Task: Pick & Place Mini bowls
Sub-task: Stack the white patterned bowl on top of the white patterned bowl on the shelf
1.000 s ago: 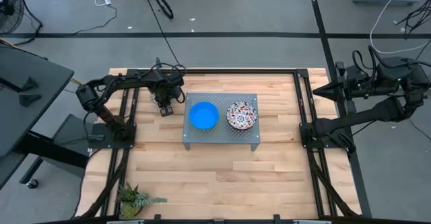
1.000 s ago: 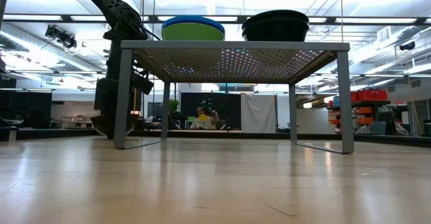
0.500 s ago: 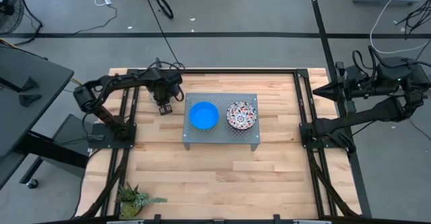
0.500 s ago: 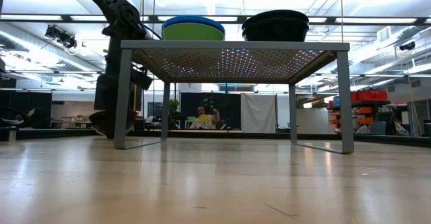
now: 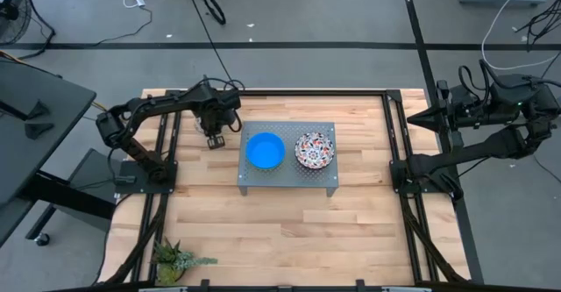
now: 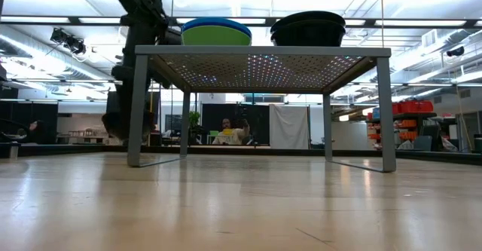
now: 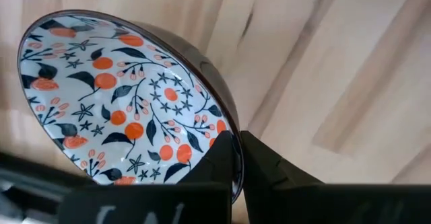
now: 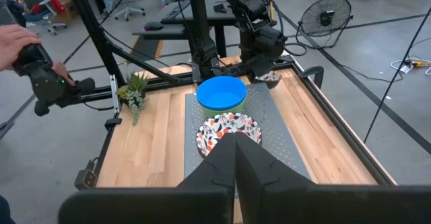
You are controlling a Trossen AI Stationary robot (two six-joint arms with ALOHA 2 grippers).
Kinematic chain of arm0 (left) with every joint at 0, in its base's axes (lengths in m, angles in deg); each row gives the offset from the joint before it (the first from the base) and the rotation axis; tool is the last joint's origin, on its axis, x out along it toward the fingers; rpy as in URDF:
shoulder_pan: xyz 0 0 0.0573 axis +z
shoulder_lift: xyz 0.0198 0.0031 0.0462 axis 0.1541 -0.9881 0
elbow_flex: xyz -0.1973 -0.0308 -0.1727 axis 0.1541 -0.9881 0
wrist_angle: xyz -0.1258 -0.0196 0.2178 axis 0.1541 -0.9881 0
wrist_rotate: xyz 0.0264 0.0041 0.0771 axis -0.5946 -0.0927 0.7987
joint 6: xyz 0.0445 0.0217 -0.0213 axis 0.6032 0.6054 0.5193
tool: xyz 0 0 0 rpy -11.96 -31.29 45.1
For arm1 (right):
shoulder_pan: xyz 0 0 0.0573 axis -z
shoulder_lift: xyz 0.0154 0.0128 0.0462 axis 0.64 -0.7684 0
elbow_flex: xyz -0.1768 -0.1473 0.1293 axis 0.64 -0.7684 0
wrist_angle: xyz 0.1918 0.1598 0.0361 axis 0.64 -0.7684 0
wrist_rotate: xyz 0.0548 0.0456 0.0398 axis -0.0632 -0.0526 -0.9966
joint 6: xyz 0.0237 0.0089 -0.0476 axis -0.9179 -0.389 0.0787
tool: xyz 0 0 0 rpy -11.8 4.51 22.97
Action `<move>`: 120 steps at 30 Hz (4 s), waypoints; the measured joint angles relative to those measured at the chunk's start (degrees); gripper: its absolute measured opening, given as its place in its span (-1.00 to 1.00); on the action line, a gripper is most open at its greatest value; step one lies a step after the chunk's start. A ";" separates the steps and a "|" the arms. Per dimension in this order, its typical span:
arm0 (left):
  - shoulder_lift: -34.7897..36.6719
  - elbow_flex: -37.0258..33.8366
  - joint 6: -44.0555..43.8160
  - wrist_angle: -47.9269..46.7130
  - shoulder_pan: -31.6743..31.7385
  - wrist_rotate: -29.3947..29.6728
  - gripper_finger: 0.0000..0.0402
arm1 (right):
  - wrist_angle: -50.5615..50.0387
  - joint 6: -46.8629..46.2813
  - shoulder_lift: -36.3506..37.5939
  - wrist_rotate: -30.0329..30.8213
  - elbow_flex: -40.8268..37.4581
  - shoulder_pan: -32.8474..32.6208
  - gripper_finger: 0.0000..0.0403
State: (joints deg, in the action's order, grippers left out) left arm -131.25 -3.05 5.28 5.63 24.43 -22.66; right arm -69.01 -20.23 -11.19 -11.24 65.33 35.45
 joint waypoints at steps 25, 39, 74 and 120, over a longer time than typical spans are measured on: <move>0.17 35.00 2.53 -18.88 -14.29 16.00 -0.95 | 0.00 0.00 -0.02 0.01 0.00 -0.02 -0.97; 0.17 41.35 11.96 -14.54 -30.88 26.04 -0.95 | 0.00 0.00 -0.02 -0.01 0.00 -0.02 -0.97; 0.17 41.35 5.40 28.09 -45.25 -11.90 -0.95 | 0.00 0.00 0.00 0.00 0.00 -0.01 -0.97; 0.17 41.37 -15.99 67.21 -50.05 -48.06 -0.95 | 11.27 17.44 -0.21 -0.02 0.00 -0.02 -0.97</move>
State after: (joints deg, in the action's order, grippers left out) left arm -131.08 38.32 -10.71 72.83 -25.62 -70.72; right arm -57.74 -2.80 -11.40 -11.25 65.33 35.43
